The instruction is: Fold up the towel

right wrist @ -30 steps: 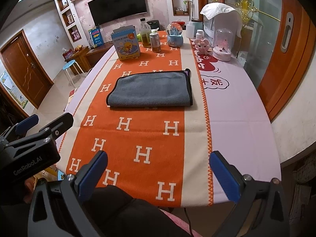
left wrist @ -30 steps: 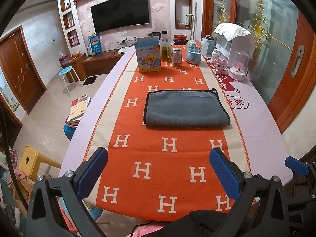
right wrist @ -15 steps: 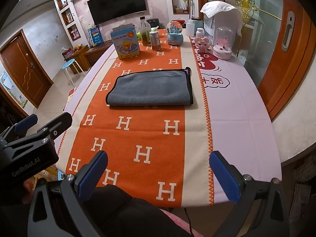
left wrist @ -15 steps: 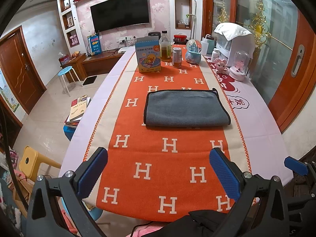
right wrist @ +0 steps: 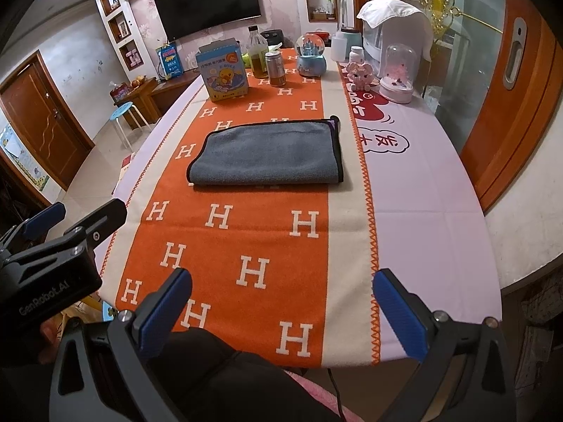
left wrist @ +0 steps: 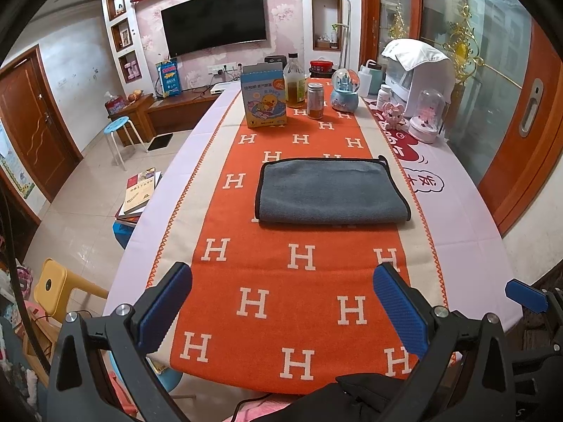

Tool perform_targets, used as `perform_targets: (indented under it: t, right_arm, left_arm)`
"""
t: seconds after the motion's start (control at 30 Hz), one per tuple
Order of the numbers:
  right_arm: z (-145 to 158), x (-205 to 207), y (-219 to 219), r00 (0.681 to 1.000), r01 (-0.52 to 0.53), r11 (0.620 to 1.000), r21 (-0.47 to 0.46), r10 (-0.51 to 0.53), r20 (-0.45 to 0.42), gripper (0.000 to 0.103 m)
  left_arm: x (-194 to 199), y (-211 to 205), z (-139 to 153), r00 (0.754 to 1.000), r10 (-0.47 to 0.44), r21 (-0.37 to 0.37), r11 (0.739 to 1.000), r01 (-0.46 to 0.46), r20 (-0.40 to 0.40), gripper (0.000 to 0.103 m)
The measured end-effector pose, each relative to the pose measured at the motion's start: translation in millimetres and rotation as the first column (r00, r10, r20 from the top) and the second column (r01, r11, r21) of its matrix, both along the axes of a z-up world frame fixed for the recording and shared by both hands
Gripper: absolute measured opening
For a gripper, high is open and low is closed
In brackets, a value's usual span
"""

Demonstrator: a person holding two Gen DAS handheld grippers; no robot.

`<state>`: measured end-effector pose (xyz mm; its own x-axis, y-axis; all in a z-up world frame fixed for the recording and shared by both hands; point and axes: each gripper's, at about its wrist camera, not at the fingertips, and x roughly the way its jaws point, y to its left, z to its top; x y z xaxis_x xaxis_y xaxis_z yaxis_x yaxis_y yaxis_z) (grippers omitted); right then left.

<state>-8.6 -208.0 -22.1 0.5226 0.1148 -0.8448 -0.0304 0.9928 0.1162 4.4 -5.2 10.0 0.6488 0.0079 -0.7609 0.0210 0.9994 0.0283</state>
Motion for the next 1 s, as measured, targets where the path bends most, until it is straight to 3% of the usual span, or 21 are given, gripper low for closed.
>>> perform_targets:
  t: [1.0]
  right_arm:
    - [0.7,2.8,-6.5,1.000,0.001,1.000,0.005,-0.001,-0.013,0.103]
  left_arm:
    - [0.7,-2.4,-1.2,1.000,0.000,0.002,1.000,0.000,-0.004,0.102]
